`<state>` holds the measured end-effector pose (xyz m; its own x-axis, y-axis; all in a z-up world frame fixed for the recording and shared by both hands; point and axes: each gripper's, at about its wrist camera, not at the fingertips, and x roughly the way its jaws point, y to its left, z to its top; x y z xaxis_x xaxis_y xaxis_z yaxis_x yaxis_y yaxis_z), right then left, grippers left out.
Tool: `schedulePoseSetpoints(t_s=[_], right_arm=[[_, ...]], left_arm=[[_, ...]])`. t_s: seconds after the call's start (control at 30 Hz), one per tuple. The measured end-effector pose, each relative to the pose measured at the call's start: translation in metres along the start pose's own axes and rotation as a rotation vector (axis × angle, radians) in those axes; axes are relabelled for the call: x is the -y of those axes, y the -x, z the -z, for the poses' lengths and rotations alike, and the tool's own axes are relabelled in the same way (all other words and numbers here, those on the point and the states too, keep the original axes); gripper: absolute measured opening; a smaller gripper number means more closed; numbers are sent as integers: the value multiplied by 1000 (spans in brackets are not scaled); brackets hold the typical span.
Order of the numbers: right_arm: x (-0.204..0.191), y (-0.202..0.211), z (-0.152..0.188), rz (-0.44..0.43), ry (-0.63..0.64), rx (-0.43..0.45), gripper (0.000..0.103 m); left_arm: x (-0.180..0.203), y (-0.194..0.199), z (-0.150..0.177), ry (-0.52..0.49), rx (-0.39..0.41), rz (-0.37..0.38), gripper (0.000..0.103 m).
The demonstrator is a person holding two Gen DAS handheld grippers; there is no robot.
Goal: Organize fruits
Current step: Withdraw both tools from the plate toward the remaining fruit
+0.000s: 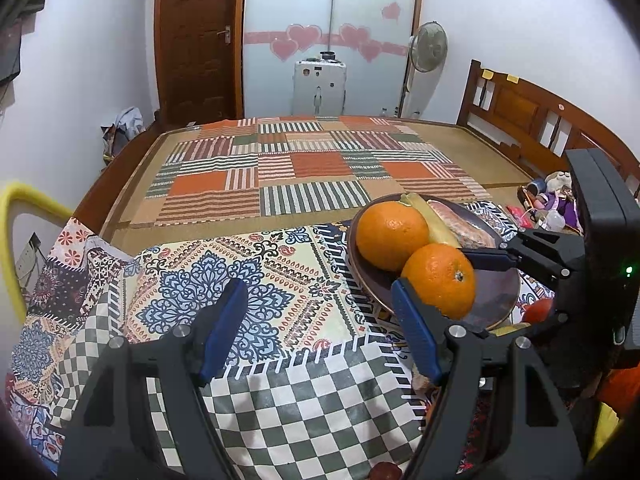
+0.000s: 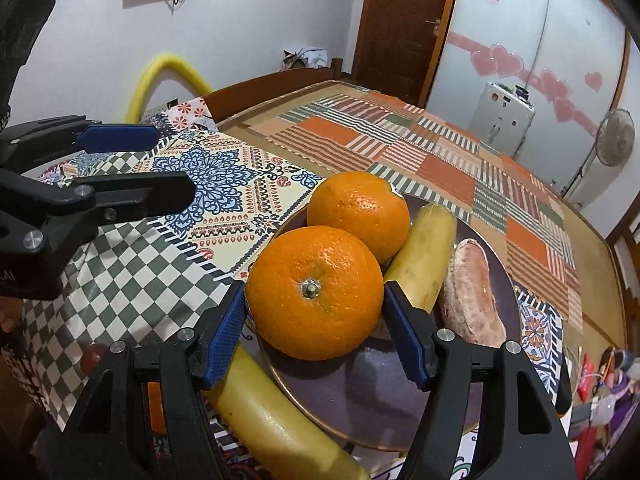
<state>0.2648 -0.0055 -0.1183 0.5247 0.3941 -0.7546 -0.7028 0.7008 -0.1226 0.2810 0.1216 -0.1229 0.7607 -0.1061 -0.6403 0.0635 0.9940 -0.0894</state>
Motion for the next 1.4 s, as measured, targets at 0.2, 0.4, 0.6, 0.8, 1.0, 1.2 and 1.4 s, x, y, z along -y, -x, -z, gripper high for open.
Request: schedulePoseSetpoints(t_s=[0.2,0.4,0.6,0.8,1.0,1.2,1.4], right_arm=[[3,23,-1,15,-17,51,69],[12,57,10,48,-58,94,70],[16,87,26,68,-106,125,70],[14,103,48,88,-138,138,70],[18,107,69,78,-178,140,70],[17,97,81,47,-190,121,70],[18,78,80,-5,-190,96,53]], left_arm=[[9,8,0,-15,3,-9,74],[21,26,2,-29,15,-10,74],[39,47,15,-50,25,-9,76],[57,61,32,-50,19,-2,81],[71,59,56,-44,-20,15,81],[76,41,76,-40,-79,24,81],[78,19,84,-45,-121,40,68]])
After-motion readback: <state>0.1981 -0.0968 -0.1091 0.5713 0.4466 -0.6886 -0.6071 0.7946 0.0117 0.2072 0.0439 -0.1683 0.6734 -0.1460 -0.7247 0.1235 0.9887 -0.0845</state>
